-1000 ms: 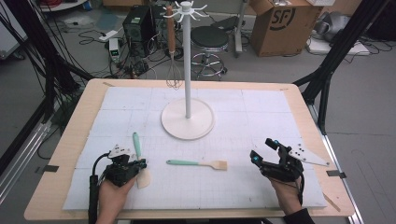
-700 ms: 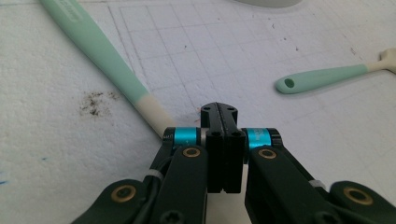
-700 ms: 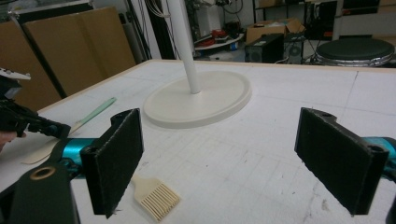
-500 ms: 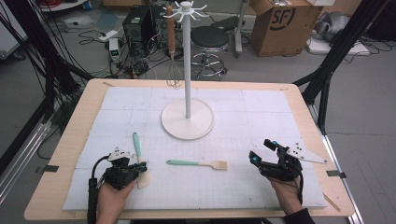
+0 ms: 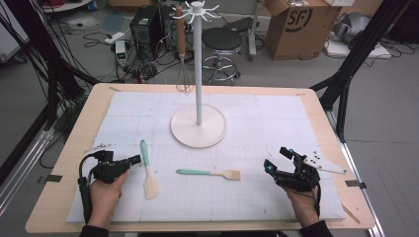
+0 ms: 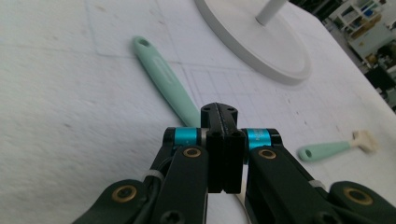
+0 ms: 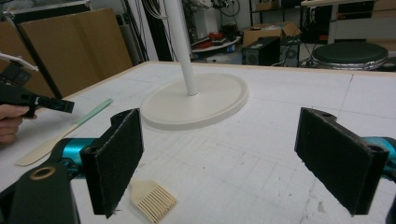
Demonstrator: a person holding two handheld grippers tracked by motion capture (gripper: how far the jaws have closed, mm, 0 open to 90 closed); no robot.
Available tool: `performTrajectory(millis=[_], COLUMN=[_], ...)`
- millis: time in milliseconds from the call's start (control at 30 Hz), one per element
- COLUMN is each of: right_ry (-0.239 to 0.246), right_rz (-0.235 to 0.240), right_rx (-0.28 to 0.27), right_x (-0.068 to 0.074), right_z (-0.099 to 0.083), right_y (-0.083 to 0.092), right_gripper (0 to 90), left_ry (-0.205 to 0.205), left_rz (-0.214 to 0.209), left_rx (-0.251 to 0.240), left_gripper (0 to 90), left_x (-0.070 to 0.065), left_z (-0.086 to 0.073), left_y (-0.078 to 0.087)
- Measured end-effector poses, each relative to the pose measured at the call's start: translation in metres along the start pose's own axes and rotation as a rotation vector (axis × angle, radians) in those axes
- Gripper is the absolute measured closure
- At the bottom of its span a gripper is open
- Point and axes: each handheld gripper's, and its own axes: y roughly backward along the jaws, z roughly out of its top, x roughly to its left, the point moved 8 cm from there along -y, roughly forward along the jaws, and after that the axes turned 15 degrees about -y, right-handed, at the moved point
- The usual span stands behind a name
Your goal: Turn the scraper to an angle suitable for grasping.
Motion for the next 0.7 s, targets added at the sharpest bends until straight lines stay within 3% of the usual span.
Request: performTrajectory(millis=[133,267,333,533,700], right_ry=[0.006,0.004,0.004,0.003,0.003], right_rz=[0.000,0.004,0.003,0.007,0.008], right_rx=[-0.001,-0.004,-0.007,-0.009,-0.008], right_x=[0.000,0.001,0.000,0.001,0.001], right_z=[0.000,0.000,0.001,0.001,0.001], right_y=[-0.001,0.000,0.001,0.001,0.001], right_gripper=[14.5,14.5,14.5,14.5,14.6], left_ry=[0.013,0.022,0.018,0.037,0.000], left_rz=[0.058,0.070,0.061,0.039,0.007], left_rx=[0.055,0.088,0.106,0.099,0.121], left_gripper=[90.0,90.0,90.0,90.0,90.0], left_x=[0.018,0.024,0.024,0.021,0.011], left_z=[0.003,0.007,0.008,0.010,0.011], left_y=[-0.010,-0.025,-0.030,-0.037,-0.044])
